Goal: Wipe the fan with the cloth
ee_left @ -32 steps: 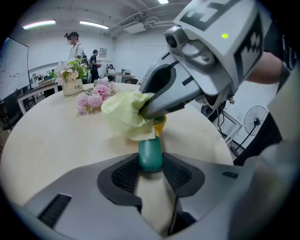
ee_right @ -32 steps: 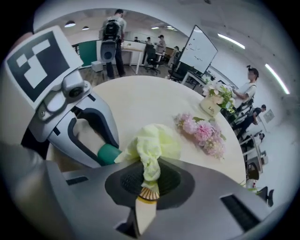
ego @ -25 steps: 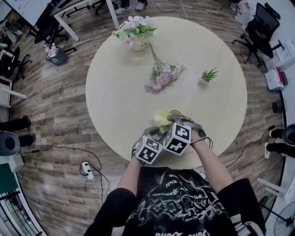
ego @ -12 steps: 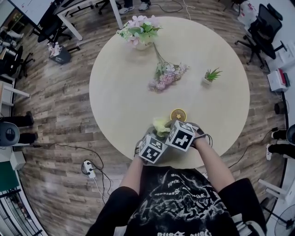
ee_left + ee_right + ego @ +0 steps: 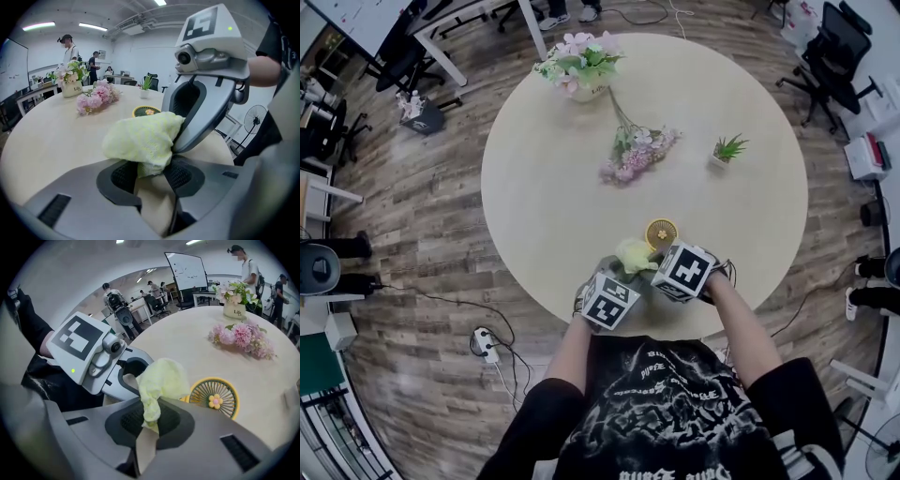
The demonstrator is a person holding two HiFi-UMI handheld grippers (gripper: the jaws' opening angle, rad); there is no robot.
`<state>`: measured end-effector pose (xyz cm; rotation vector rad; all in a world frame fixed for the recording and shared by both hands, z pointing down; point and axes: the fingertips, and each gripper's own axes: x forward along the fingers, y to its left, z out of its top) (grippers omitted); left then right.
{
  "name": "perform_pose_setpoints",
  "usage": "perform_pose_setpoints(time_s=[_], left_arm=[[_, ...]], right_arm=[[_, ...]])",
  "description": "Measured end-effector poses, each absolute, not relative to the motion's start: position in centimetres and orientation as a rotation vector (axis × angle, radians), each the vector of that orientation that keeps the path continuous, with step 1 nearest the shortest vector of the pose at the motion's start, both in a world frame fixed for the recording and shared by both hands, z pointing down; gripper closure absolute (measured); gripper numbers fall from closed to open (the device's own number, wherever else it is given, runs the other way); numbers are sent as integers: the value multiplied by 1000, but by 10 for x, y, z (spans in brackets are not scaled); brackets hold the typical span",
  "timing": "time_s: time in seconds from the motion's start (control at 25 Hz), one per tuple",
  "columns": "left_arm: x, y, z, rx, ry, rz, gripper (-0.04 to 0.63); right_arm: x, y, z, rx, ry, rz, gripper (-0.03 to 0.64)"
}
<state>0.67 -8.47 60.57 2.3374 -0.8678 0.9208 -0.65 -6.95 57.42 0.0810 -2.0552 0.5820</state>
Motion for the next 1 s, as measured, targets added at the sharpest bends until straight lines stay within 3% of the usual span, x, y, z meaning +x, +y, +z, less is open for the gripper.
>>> perform_pose_setpoints(time_s=[0.36,1.0], left_arm=[[6,-86,608,2314,-841,911,417],[6,-84,609,2338,-755,987,417]], right_arm=[[27,-55,584,179,-2029,583,579],[31,-77,613,501,-2007,999,578]])
